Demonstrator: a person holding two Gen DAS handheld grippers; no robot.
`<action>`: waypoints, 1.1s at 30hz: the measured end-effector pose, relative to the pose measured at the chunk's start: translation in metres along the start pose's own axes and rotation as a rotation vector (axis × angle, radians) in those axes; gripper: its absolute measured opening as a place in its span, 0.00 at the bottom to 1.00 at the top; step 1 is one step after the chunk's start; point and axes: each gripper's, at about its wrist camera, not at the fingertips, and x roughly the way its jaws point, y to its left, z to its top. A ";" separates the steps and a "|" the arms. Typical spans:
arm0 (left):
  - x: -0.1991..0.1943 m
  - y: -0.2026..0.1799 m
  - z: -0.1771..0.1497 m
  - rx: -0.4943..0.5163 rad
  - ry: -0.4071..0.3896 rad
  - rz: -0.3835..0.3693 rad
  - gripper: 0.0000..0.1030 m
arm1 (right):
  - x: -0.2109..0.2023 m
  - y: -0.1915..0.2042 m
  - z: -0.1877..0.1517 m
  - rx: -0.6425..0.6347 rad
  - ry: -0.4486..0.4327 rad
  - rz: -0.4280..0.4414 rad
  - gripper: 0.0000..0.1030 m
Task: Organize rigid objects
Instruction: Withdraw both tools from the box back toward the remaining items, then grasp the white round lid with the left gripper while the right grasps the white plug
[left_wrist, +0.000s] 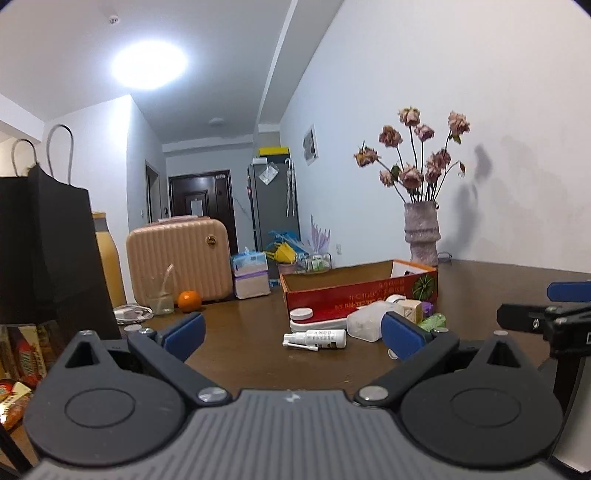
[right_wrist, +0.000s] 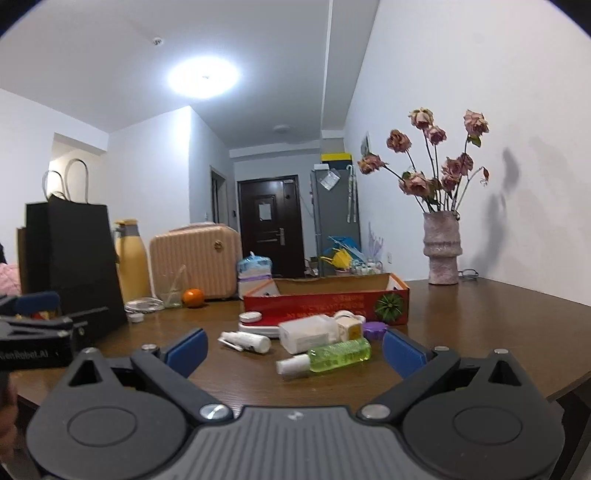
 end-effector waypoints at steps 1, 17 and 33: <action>0.009 -0.002 0.000 -0.001 0.017 -0.003 1.00 | 0.007 -0.004 -0.001 0.004 0.010 -0.002 0.97; 0.191 -0.007 0.012 -0.161 0.278 -0.039 1.00 | 0.137 -0.075 0.025 0.023 0.148 -0.022 0.83; 0.334 -0.002 0.009 -0.021 0.343 -0.061 0.79 | 0.272 -0.096 0.033 -0.042 0.324 0.040 0.69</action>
